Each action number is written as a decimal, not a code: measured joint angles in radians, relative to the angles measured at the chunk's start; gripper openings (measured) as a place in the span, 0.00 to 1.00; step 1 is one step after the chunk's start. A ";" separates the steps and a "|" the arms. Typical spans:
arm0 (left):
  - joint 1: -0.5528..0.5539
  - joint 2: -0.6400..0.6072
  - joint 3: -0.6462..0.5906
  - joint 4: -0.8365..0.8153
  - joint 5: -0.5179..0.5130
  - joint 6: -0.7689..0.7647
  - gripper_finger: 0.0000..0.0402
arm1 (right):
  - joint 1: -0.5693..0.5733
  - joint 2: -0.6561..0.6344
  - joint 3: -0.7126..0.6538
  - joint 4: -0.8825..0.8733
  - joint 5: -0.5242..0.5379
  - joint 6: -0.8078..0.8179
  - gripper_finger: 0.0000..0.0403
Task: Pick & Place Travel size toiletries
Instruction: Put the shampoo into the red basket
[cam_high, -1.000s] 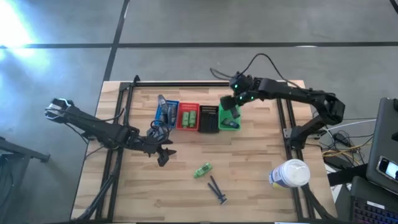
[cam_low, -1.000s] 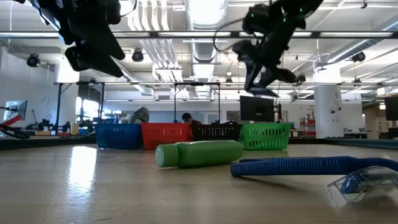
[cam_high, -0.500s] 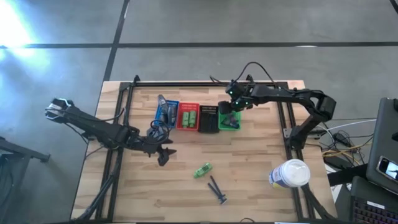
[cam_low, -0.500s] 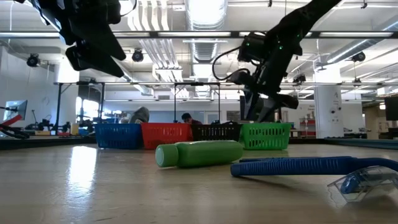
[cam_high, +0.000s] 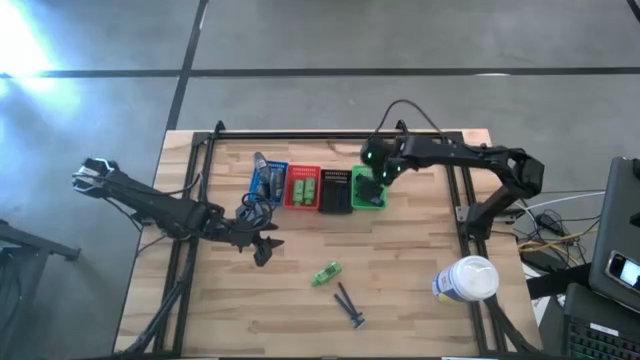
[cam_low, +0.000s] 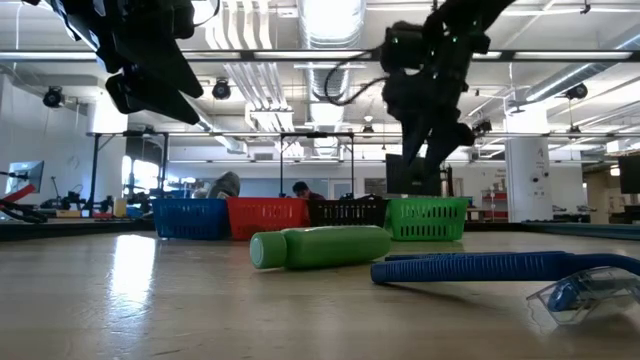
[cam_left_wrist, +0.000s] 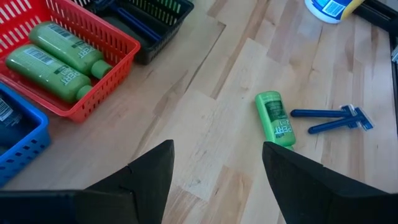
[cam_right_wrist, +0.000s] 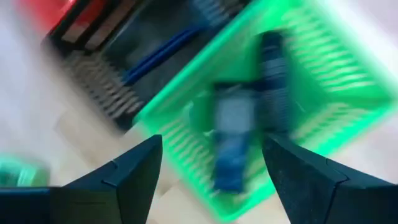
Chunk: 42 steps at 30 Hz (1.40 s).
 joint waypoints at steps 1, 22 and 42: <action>0.000 0.000 0.000 0.000 0.000 0.000 0.62 | 0.036 0.000 0.000 -0.003 -0.005 -0.015 0.68; -0.037 0.096 0.000 0.047 0.137 0.010 0.62 | 0.732 0.006 -0.012 -0.051 0.092 0.548 0.56; -0.070 0.632 0.533 -0.193 0.060 -0.043 0.63 | 1.008 -0.045 -0.059 -0.394 0.093 1.179 0.74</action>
